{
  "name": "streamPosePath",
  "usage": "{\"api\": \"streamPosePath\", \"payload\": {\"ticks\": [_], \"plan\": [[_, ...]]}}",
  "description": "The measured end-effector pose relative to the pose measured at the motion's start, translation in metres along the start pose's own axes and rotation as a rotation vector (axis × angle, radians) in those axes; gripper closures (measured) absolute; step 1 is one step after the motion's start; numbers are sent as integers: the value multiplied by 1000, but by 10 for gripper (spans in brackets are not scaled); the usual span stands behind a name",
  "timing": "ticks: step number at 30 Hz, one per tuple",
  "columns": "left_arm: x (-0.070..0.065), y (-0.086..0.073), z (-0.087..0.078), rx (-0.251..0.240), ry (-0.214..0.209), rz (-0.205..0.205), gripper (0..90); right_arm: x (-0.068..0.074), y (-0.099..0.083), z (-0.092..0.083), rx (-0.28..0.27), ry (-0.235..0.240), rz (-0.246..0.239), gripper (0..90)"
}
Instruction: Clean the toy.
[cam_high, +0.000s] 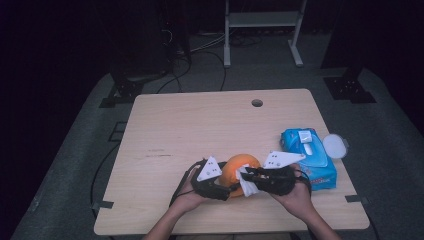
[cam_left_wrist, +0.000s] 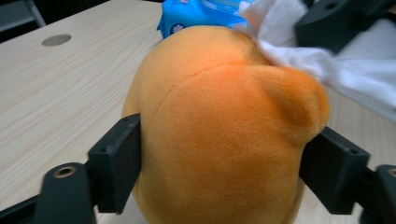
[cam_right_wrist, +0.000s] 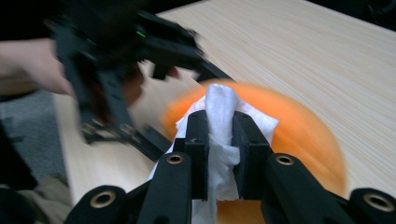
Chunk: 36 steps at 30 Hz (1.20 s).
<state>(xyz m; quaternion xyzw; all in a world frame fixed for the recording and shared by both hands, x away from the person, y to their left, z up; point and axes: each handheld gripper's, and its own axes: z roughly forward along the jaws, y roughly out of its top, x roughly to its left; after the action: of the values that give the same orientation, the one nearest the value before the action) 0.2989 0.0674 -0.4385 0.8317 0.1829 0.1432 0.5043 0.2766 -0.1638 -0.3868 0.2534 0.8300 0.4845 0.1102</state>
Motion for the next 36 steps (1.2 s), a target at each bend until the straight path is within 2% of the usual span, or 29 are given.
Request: {"api": "streamPosePath", "payload": {"ticks": [1,2,3,4,6,7,8,9,10,12,13,16,17,20,21,23,24,25,26,27,28,29,30,31,32,34,36], "plan": [[-3,1,1,-4,1,19,236,0,0,0,0,0,0,769],[-8,1,3,-1,0,47,244,5,2,1,-10,25,-10,769],[-14,2,4,4,1,91,249,10,4,2,-11,29,-23,769],[-17,3,4,7,4,116,254,16,6,3,-3,19,-51,769],[-22,3,4,6,2,149,261,18,8,3,-3,4,-65,769],[-26,2,4,8,0,184,264,14,8,0,-3,-39,-67,770],[-26,2,4,8,0,184,263,14,8,0,-3,-39,-67,770],[-27,2,4,7,5,192,254,5,6,-2,0,-67,-54,769],[-26,2,5,3,8,187,254,5,6,-2,0,-67,-54,769],[-23,2,6,-13,14,142,181,-6,1,-5,1,-82,-13,770],[-18,1,8,-16,10,87,115,-12,-2,-7,3,-83,5,769],[-17,0,9,-15,3,66,115,-12,-2,-8,5,-75,10,770],[-19,0,9,0,0,78,140,-8,-1,-7,8,-67,7,769],[-25,1,7,17,-1,135,199,4,2,-3,9,-3,-7,768],[-28,1,7,22,0,164,210,9,4,-1,15,-5,-28,768],[-31,0,7,22,2,195,223,11,5,1,19,-13,-45,769],[-31,0,7,22,3,212,228,6,5,0,19,-18,-32,769],[-33,0,7,19,1,246,230,1,4,-1,15,-31,-19,769],[-33,0,7,19,1,246,229,1,4,-1,15,-31,-19,769],[-35,-1,8,19,2,262,229,-5,2,-3,16,-53,-7,769],[-36,-1,8,23,2,273,229,-12,1,-5,17,-78,6,769],[-36,-1,8,24,4,277,221,-29,-5,-10,22,-123,46,769],[-35,-1,8,20,1,272,217,-37,-9,-13,28,-133,76,769],[-34,-1,8,15,-2,269,215,-43,-13,-15,35,-140,106,769],[-34,-1,8,15,-2,269,212,-43,-13,-15,35,-140,106,769],[-35,0,9,16,-3,285,206,-50,-19,-17,37,-128,150,770],[-38,0,10,24,2,307,195,-46,-17,-18,31,-112,148,770]]}}
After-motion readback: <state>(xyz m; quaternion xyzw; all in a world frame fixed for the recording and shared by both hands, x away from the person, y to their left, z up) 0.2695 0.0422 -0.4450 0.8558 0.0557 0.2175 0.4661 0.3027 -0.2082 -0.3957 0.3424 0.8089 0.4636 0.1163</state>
